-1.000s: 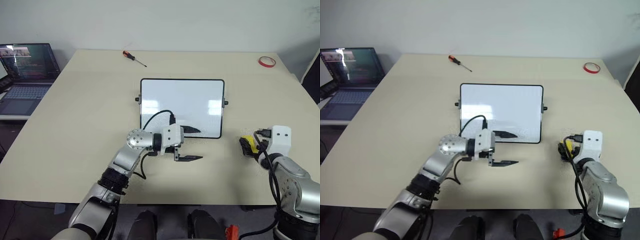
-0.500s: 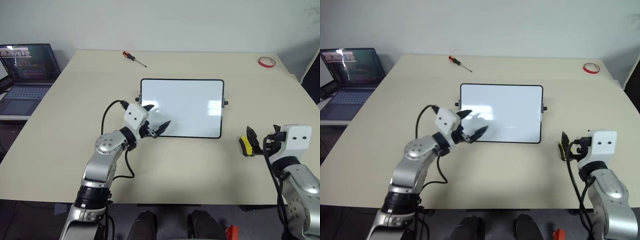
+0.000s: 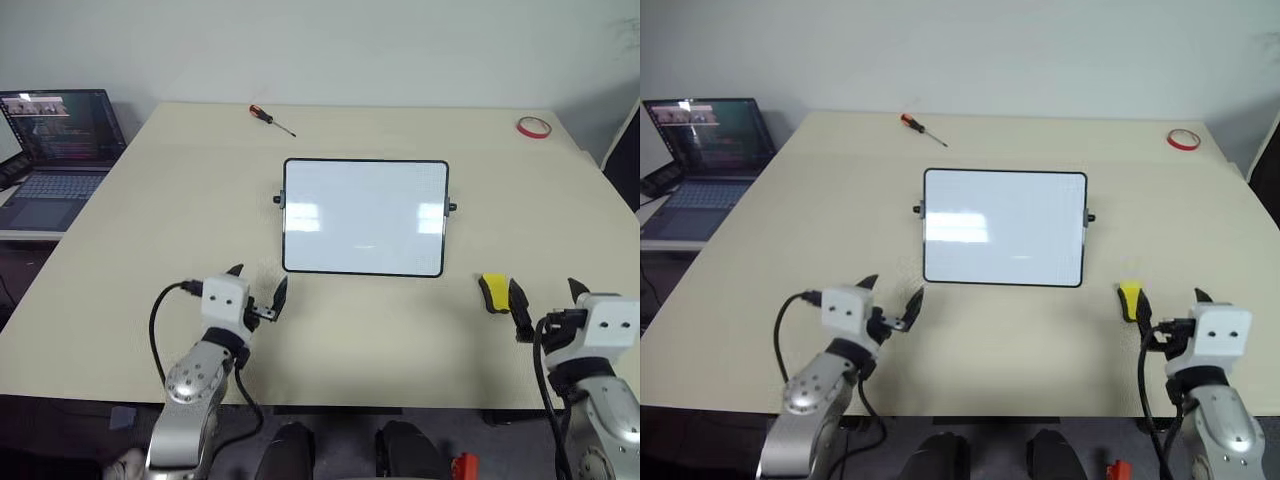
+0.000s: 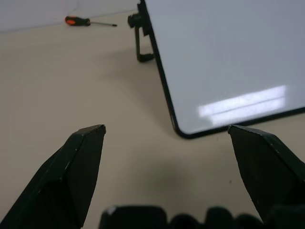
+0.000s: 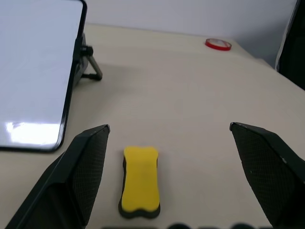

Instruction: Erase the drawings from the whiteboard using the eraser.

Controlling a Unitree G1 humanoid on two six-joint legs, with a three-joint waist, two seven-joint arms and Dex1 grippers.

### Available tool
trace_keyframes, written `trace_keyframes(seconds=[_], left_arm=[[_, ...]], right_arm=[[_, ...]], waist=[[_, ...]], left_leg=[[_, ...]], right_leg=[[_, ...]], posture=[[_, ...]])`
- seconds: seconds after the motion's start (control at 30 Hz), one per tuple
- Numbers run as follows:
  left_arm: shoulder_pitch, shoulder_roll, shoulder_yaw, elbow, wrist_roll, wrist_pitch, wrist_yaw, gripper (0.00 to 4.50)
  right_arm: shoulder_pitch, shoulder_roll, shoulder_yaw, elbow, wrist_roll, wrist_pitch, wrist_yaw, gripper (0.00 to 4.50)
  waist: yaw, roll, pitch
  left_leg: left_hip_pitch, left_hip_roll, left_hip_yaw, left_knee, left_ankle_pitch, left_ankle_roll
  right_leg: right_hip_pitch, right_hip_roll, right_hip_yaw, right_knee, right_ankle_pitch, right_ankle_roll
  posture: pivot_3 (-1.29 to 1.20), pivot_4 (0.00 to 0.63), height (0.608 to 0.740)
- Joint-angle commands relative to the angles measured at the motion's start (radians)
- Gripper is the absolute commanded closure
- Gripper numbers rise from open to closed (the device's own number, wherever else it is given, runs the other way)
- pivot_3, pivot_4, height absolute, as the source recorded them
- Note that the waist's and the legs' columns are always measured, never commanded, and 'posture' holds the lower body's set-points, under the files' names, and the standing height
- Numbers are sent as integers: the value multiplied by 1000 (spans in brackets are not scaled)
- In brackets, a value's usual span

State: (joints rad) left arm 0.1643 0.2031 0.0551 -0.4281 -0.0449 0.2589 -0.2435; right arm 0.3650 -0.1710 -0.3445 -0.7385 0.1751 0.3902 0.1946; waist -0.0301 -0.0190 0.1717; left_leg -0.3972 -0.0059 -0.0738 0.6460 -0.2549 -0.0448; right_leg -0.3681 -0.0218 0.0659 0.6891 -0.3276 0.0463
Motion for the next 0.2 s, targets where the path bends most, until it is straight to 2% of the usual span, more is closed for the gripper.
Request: trace_keyframes(seconds=[0.03,0.2], left_arm=[[35,-14,-2,-77,9,-21,32,0],[36,-31,-48,-97,9,-3,41,0]], right_arm=[[47,9,1,-31,-4,-57,-1,83],[88,-6,-20,-7,24,-76,20,83]], waist=[[0,0,-1],[0,0,-2]], left_leg=[[0,0,0,0,0,0],[0,0,0,0,0,0]], right_leg=[[0,0,0,0,0,0],[1,1,0,0,0,0]], posture=[[0,150,740],[0,150,740]])
